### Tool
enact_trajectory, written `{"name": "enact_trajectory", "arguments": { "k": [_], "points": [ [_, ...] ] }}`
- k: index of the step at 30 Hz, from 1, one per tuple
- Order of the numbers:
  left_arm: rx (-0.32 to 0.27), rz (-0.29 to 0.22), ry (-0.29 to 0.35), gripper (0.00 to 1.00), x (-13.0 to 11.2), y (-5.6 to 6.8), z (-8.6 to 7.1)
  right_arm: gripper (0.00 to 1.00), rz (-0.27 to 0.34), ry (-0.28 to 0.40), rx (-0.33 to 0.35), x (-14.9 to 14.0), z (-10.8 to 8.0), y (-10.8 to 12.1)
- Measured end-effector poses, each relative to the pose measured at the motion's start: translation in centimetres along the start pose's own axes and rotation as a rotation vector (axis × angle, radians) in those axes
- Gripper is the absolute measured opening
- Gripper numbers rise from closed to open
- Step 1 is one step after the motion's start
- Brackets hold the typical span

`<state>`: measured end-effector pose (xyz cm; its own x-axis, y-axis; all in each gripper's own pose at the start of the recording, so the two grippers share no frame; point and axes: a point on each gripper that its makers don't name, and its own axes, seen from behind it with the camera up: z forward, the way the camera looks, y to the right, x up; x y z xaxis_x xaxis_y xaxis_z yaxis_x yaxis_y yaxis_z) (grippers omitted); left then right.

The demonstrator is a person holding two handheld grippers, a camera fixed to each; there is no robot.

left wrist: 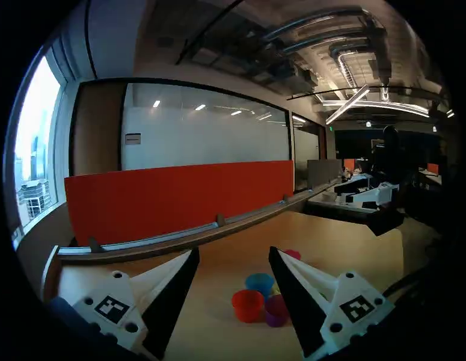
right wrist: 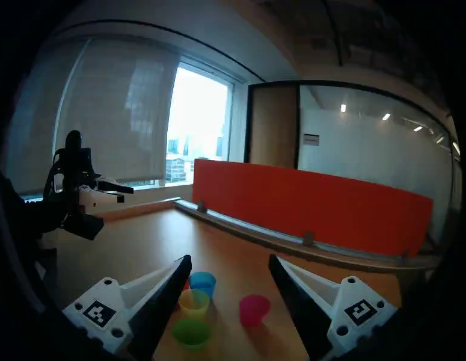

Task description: Pour water

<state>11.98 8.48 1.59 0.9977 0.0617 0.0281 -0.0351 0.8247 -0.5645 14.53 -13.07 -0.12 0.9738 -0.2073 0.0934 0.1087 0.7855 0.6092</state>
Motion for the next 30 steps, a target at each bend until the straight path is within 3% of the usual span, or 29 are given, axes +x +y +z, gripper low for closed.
{"name": "enact_trajectory", "arguments": {
  "k": [11,18,30],
  "points": [
    [-0.082,0.005,-0.092,0.85,-2.5,1.1,1.3,0.99,-0.002,-0.064,0.046,-2.3,0.3,0.0],
    [-0.119,0.052,-0.135,0.85,-3.6,1.9,1.9,0.99,-0.019,-0.108,0.081,-3.6,0.6,-0.5],
    [-0.166,0.073,-0.17,0.85,-4.6,2.5,3.0,0.99,-0.036,-0.178,0.131,-6.0,1.2,-1.5]
  ]
}}
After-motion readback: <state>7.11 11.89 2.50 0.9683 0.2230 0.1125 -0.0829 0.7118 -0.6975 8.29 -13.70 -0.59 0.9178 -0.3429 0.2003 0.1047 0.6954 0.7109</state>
